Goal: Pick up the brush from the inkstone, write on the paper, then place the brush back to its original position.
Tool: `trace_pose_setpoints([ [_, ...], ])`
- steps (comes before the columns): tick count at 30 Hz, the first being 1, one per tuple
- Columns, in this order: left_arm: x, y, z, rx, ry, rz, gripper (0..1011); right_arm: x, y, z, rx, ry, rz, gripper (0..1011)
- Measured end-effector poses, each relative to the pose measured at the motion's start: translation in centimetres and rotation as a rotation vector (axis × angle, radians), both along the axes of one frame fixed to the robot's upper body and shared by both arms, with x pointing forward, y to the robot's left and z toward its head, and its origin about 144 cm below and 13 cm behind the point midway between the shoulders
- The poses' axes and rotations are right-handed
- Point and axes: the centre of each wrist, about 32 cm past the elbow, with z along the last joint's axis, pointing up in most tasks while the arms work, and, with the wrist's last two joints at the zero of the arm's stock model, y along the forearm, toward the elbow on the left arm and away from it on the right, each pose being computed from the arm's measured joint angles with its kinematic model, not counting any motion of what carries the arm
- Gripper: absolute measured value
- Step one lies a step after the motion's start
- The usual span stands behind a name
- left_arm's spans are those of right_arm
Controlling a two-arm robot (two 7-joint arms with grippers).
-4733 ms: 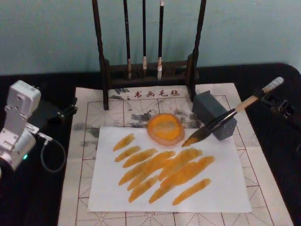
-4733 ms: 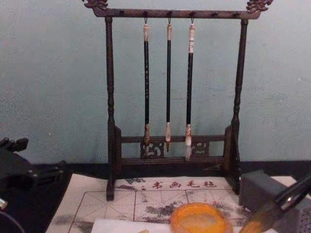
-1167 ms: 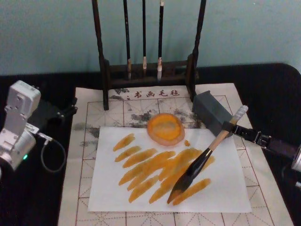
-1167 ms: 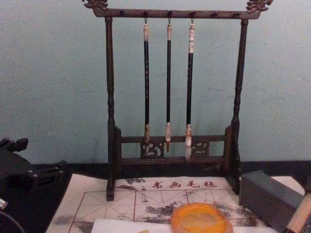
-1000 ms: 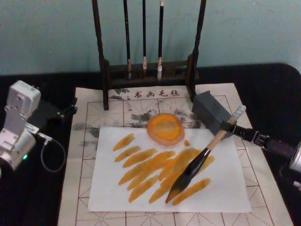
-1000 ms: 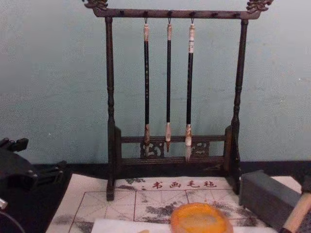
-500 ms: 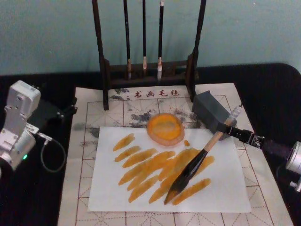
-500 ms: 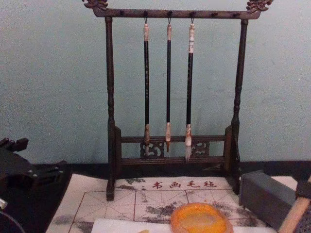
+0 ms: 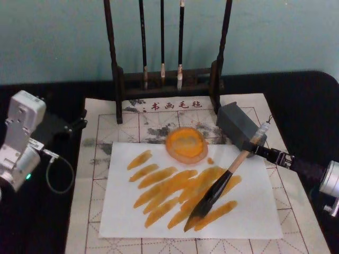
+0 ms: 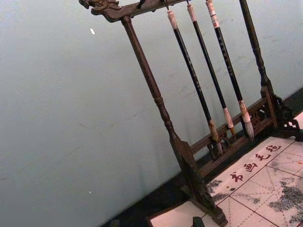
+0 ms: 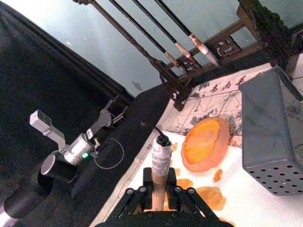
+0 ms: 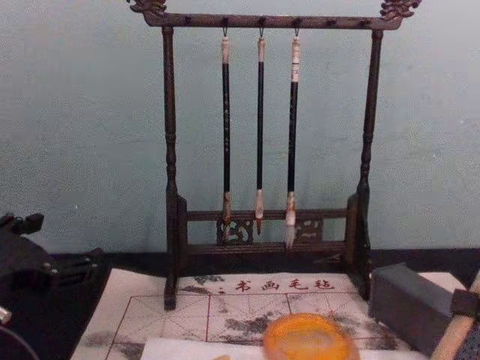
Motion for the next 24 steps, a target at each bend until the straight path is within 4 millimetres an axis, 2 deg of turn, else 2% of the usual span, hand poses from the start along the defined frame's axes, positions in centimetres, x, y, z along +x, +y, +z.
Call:
trace_pose_setpoints([
  [24, 0.0, 0.0, 0.0, 0.000, 0.000, 0.000, 1001, -0.4, -1.8, 0.0, -0.003, -0.001, -0.058, 194],
])
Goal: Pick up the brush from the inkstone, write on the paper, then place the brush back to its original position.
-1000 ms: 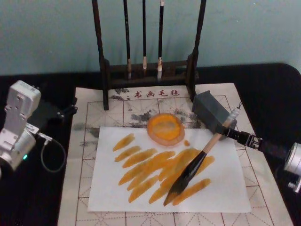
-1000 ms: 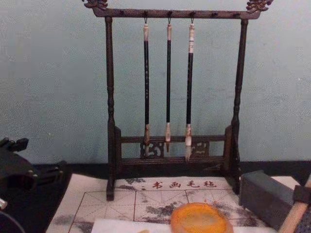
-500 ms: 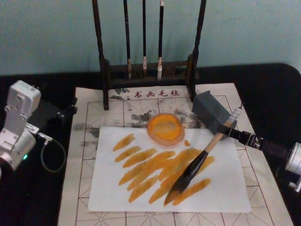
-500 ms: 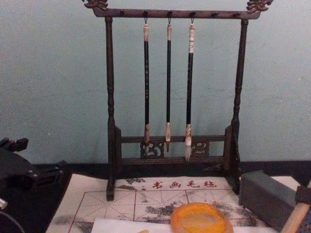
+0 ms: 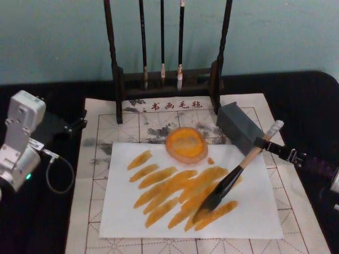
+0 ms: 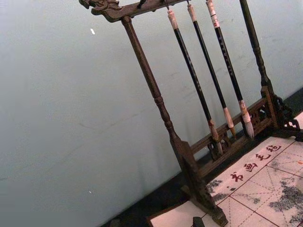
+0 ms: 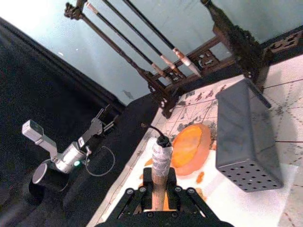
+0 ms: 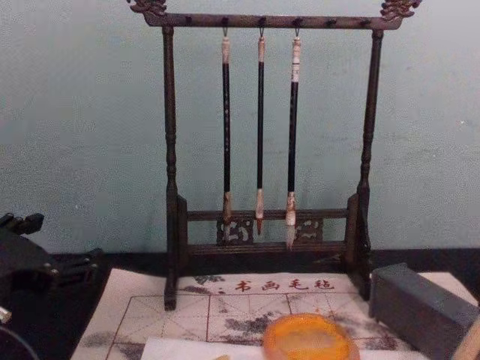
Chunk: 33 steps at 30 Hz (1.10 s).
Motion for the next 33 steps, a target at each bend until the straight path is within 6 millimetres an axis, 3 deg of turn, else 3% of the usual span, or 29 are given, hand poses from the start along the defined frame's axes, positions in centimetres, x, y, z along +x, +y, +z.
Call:
trace_pose_setpoints([
  [33, 0.0, 0.0, 0.0, 0.000, 0.000, 0.000, 1001, -0.6, -3.0, 0.5, 0.021, -0.014, -0.120, 194],
])
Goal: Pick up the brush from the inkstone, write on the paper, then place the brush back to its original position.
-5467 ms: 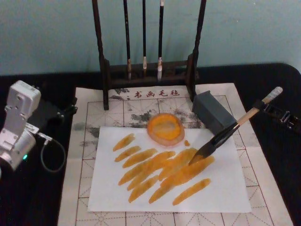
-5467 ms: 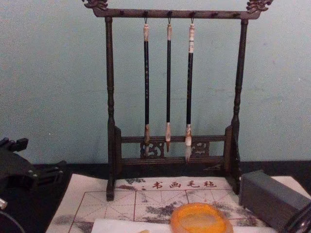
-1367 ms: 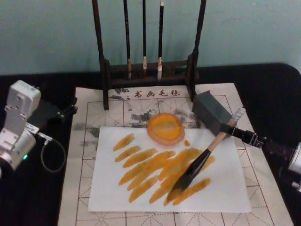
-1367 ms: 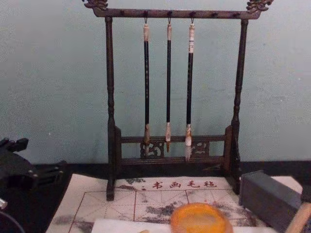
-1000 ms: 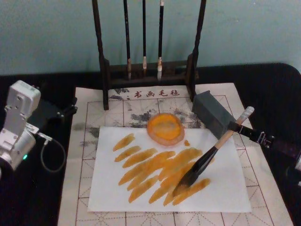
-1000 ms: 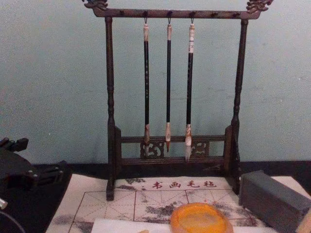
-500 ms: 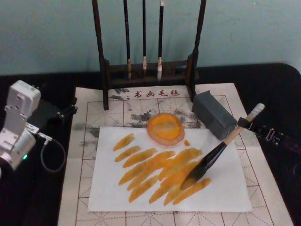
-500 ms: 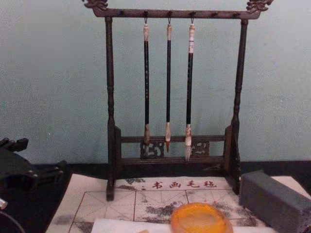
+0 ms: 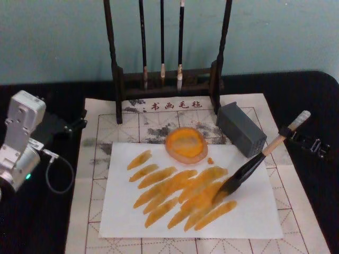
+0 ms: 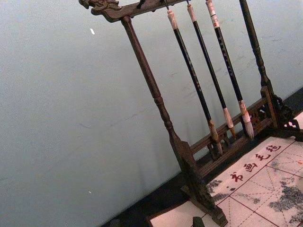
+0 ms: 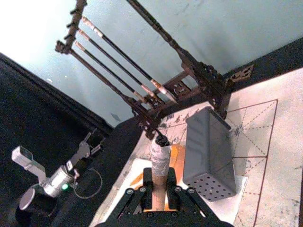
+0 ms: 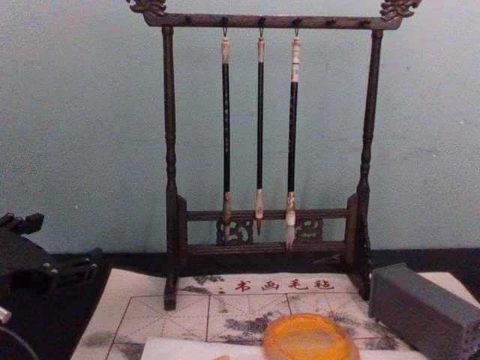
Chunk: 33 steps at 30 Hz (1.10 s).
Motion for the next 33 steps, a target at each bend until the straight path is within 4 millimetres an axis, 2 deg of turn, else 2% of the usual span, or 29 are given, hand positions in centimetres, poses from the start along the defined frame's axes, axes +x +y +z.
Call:
trace_pose_setpoints([
  [7, 0.0, 0.0, 0.0, 0.000, 0.000, 0.000, 1001, -0.1, 0.0, 0.4, 0.040, -0.017, -0.018, 194],
  [26, 0.0, 0.0, 0.0, 0.000, 0.000, 0.000, 1001, 0.4, 1.5, 0.5, 0.101, -0.034, -0.062, 194],
  [33, 0.0, 0.0, 0.0, 0.000, 0.000, 0.000, 1001, 0.5, 2.8, 0.4, 0.126, -0.052, -0.104, 194],
])
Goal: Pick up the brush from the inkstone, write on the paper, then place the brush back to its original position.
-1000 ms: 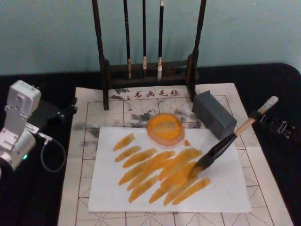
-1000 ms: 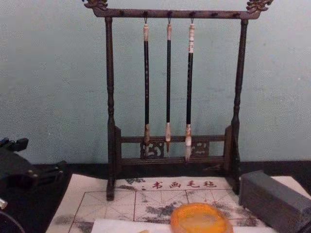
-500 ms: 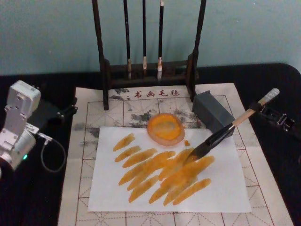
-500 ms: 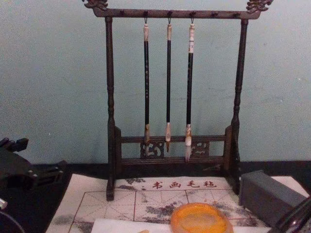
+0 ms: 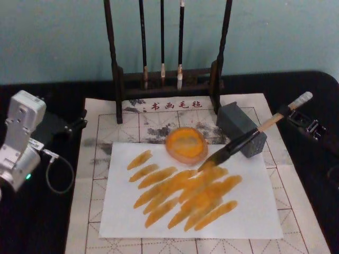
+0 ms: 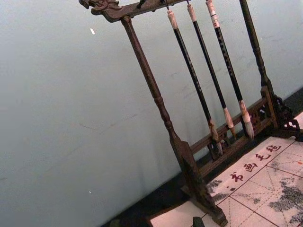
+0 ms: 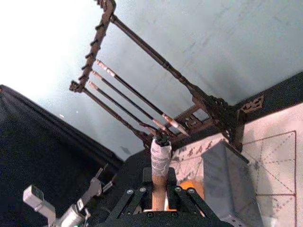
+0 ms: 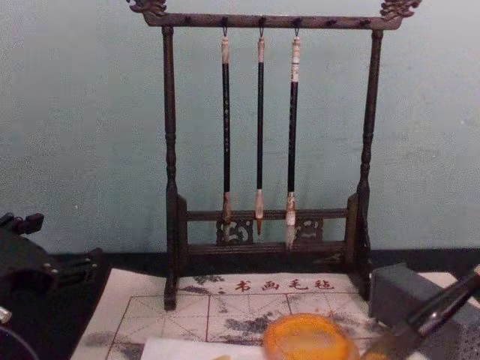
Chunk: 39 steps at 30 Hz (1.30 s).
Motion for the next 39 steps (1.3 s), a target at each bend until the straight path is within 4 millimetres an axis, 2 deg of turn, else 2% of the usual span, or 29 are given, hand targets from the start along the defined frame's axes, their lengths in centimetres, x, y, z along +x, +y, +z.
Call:
trace_pose_setpoints([
  [22, 0.0, 0.0, 0.0, 0.000, 0.000, 0.000, 1001, 0.8, 4.4, -0.5, 0.082, 0.015, -0.139, 194],
  [39, 0.0, 0.0, 0.0, 0.000, 0.000, 0.000, 1001, 1.4, 6.0, -1.1, 0.083, 0.061, -0.248, 194],
])
